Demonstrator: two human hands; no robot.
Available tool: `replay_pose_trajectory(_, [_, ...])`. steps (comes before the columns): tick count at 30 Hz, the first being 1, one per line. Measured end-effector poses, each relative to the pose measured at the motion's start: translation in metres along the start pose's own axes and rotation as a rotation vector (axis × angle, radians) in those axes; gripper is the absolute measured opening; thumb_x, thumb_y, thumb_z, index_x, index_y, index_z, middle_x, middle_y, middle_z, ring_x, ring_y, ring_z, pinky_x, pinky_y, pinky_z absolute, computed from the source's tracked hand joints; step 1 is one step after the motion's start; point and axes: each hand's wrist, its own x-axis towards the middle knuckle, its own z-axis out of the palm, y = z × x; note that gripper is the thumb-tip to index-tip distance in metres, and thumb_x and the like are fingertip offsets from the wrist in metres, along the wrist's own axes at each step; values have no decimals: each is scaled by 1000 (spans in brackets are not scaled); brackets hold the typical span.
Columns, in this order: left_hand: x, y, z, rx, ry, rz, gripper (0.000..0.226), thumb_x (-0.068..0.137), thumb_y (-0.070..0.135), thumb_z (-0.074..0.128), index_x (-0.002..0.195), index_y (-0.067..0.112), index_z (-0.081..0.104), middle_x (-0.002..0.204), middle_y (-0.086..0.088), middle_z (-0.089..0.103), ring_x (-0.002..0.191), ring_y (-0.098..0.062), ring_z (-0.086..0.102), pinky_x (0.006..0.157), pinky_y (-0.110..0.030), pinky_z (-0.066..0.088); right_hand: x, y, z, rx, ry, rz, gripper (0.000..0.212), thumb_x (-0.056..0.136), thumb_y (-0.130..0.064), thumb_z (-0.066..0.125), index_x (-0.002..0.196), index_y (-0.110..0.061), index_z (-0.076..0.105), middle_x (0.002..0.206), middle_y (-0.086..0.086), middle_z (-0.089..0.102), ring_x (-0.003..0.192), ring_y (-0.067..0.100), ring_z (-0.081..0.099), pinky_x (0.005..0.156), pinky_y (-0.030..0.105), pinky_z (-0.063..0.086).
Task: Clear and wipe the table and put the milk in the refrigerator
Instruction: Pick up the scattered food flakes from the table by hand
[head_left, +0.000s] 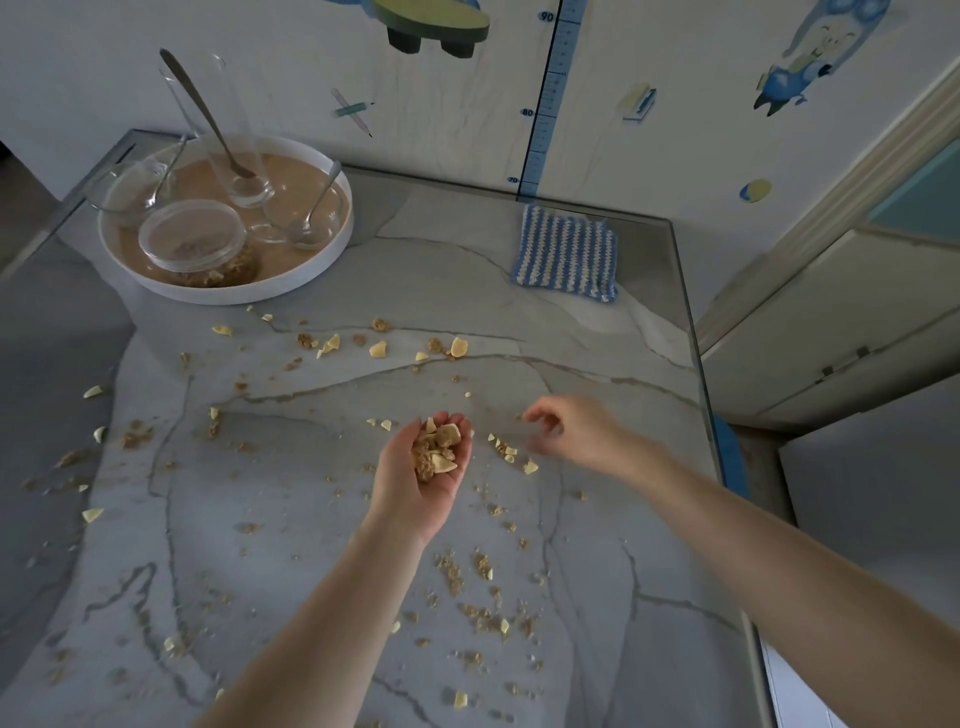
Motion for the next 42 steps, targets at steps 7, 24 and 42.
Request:
replay_pose_trajectory(7, [-2, 9, -10, -2, 25, 36, 30, 97, 17, 39, 81, 1, 58, 64, -10, 67, 78, -22, 62, 66, -30, 57, -3, -1, 26, -192, -80, -180, 41, 84, -13, 62, 125, -15, 56, 108, 7, 46, 107, 25, 51, 78, 20, 31])
replay_pose_trajectory(24, [-6, 7, -9, 63, 11, 55, 24, 97, 17, 40, 95, -1, 56, 93, -15, 61, 87, -21, 61, 88, -33, 50, -14, -73, 12, 313, -58, -299, 21, 86, -20, 62, 103, -11, 69, 96, -3, 69, 74, -4, 57, 75, 13, 46])
replay_pose_trajectory(42, [4, 30, -13, -11, 56, 61, 28, 98, 17, 38, 90, 0, 59, 88, -13, 64, 87, -24, 62, 79, -33, 51, 29, -42, 29, -10, 38, -137, 19, 88, -16, 55, 100, -4, 65, 103, 11, 65, 85, 15, 55, 68, 14, 36])
